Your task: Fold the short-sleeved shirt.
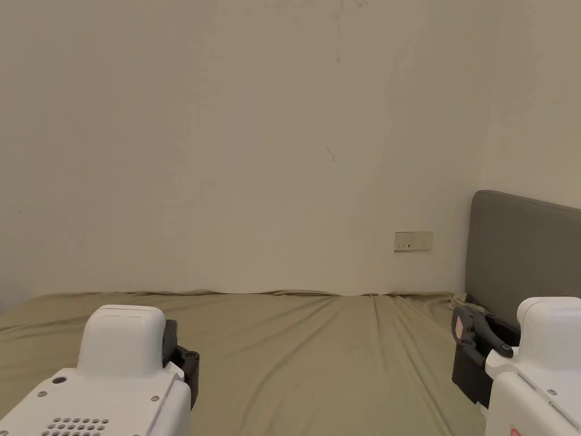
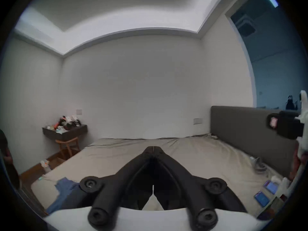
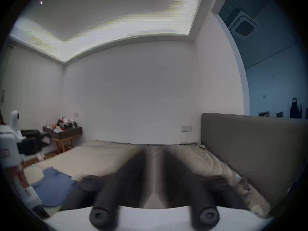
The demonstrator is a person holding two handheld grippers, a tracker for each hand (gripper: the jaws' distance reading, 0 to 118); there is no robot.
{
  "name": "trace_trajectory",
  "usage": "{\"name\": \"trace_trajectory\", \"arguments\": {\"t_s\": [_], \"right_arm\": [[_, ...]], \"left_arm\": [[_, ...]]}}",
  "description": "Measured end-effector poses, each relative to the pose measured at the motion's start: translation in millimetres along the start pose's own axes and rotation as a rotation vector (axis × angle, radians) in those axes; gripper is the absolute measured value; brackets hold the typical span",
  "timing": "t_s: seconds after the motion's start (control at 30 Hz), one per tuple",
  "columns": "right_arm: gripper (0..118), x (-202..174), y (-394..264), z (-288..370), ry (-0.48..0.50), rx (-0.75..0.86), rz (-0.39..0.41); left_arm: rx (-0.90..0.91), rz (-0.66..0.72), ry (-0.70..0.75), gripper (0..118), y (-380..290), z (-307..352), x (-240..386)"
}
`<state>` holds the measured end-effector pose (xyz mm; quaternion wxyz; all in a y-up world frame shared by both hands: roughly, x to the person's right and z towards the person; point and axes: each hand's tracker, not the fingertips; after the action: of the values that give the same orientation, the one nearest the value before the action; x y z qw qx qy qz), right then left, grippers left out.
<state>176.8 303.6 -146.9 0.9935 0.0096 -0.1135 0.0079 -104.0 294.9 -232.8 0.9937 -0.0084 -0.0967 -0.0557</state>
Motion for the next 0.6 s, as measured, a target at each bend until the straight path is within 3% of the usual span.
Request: {"name": "trace_trajectory", "arguments": {"t_s": [0.1, 0.17, 0.2, 0.3, 0.37, 0.47, 0.53, 0.6], "right_arm": [[3, 12, -8, 6, 0.054, -0.023, -0.036], [3, 21, -12, 5, 0.028, -0.031, -0.04], [3, 26, -12, 4, -0.03, -0.034, -0.018], [3, 22, -9, -15, -0.151, 0.005, 0.013], [3, -1, -4, -36, -0.091, 0.012, 0.005], [3, -80, 5, -66, 0.216, 0.0, 0.008], [3, -153, 10, -71, 0.443, 0.009, 0.017], [3, -221, 13, -61, 0.694, 0.017, -0.016]], "left_arm": [[-0.023, 0.074, -0.119, 0, -9, -9, 3], [-0.06, 0.159, -0.189, 0, -4, -5, -4], [-0.074, 0.181, -0.21, 0, 0, -4, -11], [-0.058, 0.167, -0.113, 0, 3, 5, -38], [-0.037, 0.149, 0.01, 0, 1, 20, -70], [-0.07, 0.147, 0.224, 0, -4, 56, -138], [-0.083, 0.187, 0.404, 0, -7, 92, -189], [-0.088, 0.143, 0.62, 0, -12, 129, -220]]}}
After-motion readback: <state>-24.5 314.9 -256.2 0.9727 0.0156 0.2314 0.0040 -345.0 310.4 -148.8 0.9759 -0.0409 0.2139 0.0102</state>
